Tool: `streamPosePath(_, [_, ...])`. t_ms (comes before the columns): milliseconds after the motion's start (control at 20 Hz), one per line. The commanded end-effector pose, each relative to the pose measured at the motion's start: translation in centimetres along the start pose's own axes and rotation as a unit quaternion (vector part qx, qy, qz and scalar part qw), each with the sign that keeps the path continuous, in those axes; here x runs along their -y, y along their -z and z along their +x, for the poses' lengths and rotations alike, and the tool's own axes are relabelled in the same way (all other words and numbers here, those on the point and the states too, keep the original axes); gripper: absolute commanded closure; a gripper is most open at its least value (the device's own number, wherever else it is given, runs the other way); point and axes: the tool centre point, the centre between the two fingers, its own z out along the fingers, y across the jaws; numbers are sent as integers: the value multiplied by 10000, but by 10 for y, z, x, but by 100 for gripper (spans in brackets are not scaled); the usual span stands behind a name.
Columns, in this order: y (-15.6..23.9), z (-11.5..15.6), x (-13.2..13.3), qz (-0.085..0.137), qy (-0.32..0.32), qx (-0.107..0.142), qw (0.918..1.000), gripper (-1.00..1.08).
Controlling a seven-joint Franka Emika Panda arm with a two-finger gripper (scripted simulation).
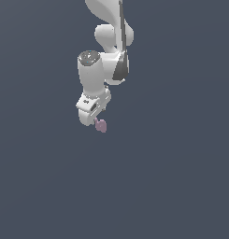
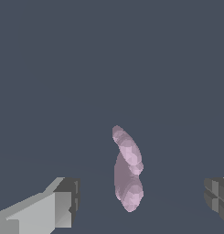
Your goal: Pick up the object and move it to a goal position.
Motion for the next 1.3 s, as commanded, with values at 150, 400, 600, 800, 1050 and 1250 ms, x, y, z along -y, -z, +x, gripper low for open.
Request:
streamPosePath(150, [0,-3,2,-3,219,5,9998,-92])
streamPosePath(400, [-1,-3,2,-2,226,5,9997,-92])
streamPosePath(600, [-9,-3,3,-2,229,5,9997,-92])
streamPosePath(800, [-26,-3,3,-2,239,3,9997,-92])
streamPosePath(1050, [-46,-3,4,-2,247,3,9997,-92])
streamPosePath(1250, [-51,-3,3,-2,247,3,9997,-92])
